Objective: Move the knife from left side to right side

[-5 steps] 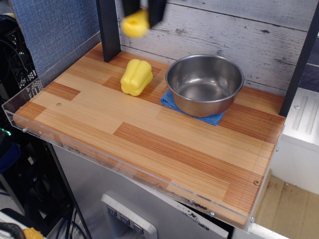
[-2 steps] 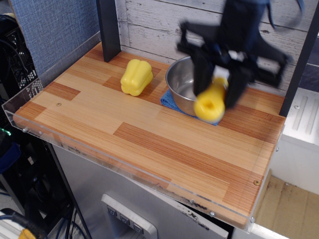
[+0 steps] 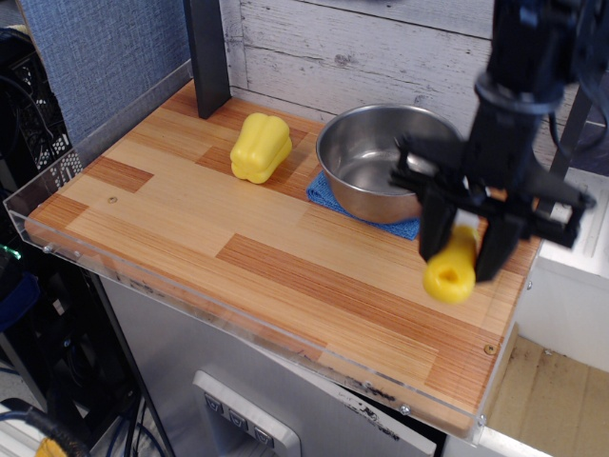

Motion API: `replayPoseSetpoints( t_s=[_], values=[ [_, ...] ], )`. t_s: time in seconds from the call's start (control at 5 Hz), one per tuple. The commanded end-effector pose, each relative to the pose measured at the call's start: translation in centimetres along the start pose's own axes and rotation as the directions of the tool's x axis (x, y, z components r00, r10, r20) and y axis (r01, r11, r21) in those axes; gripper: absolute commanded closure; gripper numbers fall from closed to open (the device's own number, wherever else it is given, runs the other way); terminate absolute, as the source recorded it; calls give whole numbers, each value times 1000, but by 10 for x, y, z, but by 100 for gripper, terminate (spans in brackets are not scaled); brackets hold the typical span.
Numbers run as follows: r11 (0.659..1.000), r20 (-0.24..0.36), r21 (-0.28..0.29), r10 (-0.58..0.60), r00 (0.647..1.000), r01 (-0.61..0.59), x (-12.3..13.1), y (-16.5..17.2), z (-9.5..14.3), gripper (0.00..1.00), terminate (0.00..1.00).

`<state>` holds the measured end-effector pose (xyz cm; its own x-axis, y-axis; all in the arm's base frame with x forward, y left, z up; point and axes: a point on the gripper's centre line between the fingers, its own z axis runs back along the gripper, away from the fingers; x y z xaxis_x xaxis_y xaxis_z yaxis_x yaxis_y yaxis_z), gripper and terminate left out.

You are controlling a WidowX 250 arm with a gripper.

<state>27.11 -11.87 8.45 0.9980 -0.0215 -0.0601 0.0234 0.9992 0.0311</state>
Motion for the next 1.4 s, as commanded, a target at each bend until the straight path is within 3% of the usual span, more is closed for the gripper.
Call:
replayPoseSetpoints(
  t_s=[0.0,0.6,0.8,1.0,1.2],
  values=[
    [997,-34,-64,-51,998,49,2,-2,-22,100,0],
    [999,-94,-47,10,996,-14,-9,13,-38,100,0],
    [999,-116,-44,14,993,-20,-10,16,-40,0,0],
    [999,-109,-53,3,994,-9,-10,16,-34,0,0],
    [1000,-39,-7,-31,999,31,-9,17,2,0,0]
  ],
)
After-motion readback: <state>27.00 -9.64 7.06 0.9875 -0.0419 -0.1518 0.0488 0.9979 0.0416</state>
